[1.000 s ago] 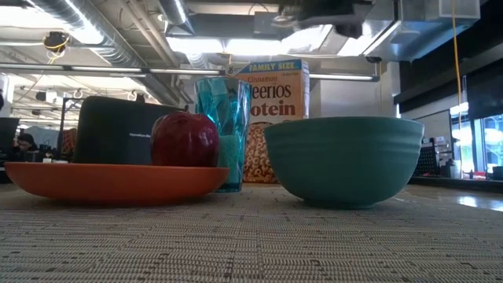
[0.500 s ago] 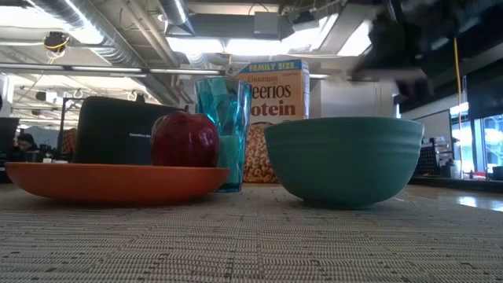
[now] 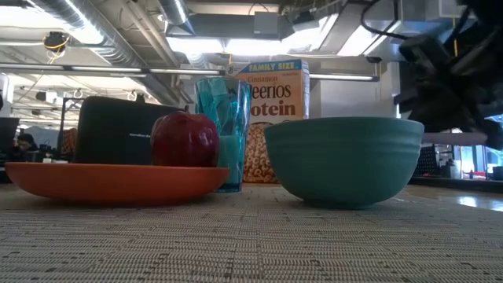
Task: Arrange a breakfast setting
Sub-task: Put the violet spoon on the gray placemat to the right of the green bowl, then return to Home Position
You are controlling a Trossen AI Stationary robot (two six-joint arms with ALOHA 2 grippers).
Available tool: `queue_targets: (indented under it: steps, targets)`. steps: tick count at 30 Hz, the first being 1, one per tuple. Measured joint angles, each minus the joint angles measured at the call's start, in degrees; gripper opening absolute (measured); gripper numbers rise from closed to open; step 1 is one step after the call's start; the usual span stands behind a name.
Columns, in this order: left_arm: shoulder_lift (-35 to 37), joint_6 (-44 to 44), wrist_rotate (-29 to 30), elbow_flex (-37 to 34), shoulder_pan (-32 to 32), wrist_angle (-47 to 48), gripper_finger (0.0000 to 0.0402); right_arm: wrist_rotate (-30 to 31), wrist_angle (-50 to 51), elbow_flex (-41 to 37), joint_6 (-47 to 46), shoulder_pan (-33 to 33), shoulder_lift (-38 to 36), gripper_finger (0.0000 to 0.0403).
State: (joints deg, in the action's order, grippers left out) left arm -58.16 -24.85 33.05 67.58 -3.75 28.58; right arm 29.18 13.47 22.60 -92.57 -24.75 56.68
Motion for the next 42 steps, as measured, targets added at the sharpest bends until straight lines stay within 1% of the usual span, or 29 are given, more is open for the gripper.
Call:
queue_targets:
  steps: [4,6,10,13,15,19,22,27,29,35,42]
  targets:
    - [0.0,-0.4,0.0,0.0,0.0,0.2,0.0173,1.6,-0.5,-0.1,-6.6,-4.3,1.8,0.0005]
    - [0.0,-0.7,0.6,0.0,0.0,0.0,0.0173,2.4,-2.4,-0.1,-10.8,-6.2,3.5,0.0005]
    - [0.0,-2.0,0.9,0.0,0.0,-0.1,0.0173,5.5,-7.6,-0.1,-19.1,-9.9,9.0,0.0005]
    - [-0.1,-2.7,0.9,0.0,0.0,0.0,0.0173,5.1,-8.9,0.0,-25.2,-11.3,14.0,0.0005]
    - [-0.3,-3.3,0.9,0.0,0.0,0.0,0.0173,4.6,-11.1,-0.1,-27.6,-11.8,17.0,0.0005]
    - [-0.4,-3.3,0.9,0.0,0.0,0.0,0.0173,4.3,-17.5,0.0,-28.1,-11.7,21.7,0.0005]
    - [-0.4,-3.4,0.9,0.0,0.0,0.0,0.0173,6.3,-20.4,0.0,-27.7,-11.7,24.4,0.0005]
    - [-0.4,-3.4,0.9,0.0,0.0,0.0,0.0173,7.0,-20.4,0.1,-28.4,-11.6,27.6,0.0007]
    - [-0.4,-3.4,0.9,0.0,0.0,0.0,0.0173,7.2,-20.9,0.2,-28.3,-11.6,28.2,0.0015]
    - [-0.4,-3.5,0.6,0.0,0.0,0.0,0.0173,7.7,-21.1,0.8,-26.8,-11.6,28.6,0.0057]
    - [-0.4,-3.1,0.4,0.0,0.0,0.1,0.0173,7.7,-20.8,0.9,-27.0,-11.6,28.6,0.0092]
